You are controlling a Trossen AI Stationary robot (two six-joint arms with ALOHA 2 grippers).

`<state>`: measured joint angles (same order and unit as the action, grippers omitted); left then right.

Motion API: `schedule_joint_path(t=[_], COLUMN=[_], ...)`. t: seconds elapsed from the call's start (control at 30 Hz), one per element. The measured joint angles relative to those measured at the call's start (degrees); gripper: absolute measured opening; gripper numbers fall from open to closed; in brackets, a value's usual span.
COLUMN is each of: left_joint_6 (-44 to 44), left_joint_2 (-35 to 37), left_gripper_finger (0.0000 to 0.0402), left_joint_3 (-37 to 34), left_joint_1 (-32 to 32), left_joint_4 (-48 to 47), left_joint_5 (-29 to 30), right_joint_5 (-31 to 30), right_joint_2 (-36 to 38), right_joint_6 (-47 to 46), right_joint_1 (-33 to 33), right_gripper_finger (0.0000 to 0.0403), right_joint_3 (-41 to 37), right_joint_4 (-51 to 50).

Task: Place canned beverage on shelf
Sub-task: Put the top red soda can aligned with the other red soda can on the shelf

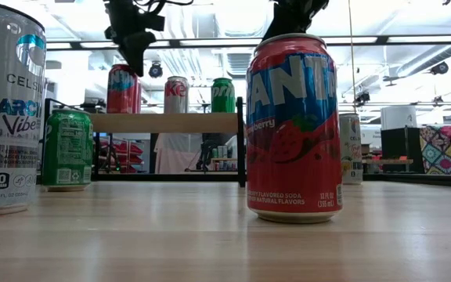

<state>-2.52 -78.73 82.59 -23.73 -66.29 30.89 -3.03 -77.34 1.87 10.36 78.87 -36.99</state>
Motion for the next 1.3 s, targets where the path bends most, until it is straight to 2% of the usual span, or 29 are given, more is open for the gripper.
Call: schedule_joint_path(t=[0.83,1.0,1.3], left_joint_6=[-0.8,-1.2,-0.6], left_joint_2=[0.1,0.1,1.0], left_gripper_finger=[0.0,0.0,0.0], left_joint_3=[0.0,0.0,0.0], left_joint_1=[0.0,0.0,0.0], left_joint_4=[-2.6,-3.3,-3.1], left_joint_5=[0.3,2.7,2.7], right_joint_5=[0.0,0.0,0.0], right_joint_2=[0.0,0.0,0.0], right_joint_6=[0.0,0.0,0.0], right_joint_1=[0.0,0.0,0.0], right_gripper_finger=[0.0012,0.0012,0.0012], right_joint_3=[0.0,0.0,0.0], right_joint_4=[0.0,0.0,0.0])
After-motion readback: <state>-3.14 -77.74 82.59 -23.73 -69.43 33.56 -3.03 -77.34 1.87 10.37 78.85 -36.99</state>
